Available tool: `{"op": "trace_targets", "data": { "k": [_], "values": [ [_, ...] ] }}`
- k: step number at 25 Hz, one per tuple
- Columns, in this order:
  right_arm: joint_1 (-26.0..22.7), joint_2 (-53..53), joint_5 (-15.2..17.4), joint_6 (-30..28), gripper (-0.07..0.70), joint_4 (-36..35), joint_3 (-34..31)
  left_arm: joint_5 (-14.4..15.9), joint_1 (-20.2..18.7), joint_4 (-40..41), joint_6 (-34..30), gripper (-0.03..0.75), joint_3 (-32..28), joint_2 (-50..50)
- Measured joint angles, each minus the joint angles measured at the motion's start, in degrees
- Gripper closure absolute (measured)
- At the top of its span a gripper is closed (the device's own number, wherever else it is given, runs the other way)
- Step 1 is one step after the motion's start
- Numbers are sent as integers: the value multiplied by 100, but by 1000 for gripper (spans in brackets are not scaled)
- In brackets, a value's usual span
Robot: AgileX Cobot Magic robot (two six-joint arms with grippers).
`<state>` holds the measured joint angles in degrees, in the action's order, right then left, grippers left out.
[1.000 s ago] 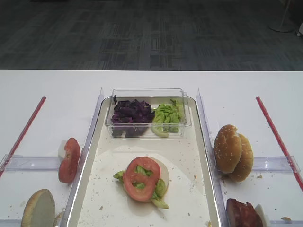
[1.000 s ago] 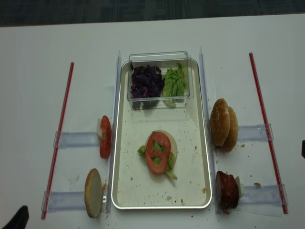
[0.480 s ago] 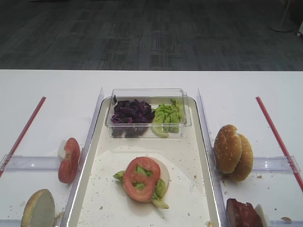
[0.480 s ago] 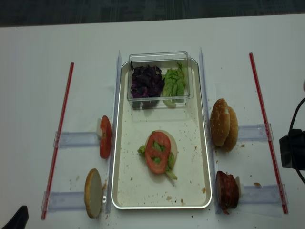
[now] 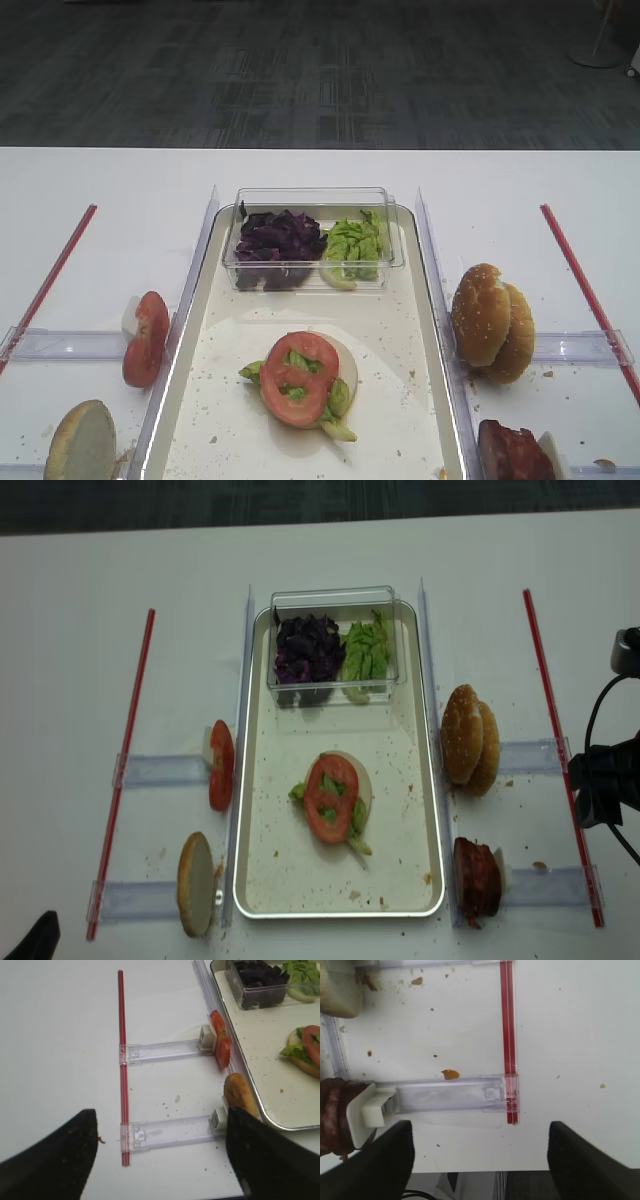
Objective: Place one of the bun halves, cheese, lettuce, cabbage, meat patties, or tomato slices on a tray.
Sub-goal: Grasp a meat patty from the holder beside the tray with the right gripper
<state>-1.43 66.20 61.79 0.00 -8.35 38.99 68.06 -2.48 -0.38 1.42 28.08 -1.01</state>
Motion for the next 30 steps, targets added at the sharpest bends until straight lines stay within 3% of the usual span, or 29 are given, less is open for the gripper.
{"op": "trace_targets", "data": {
  "k": [12,30],
  "values": [
    [114,0,223,-66,106,-266,0,0,0,0,0,223,0,0],
    [2751,0,219,1100,109,-721,0,0,0,0,0,223,0,0]
  ]
}}
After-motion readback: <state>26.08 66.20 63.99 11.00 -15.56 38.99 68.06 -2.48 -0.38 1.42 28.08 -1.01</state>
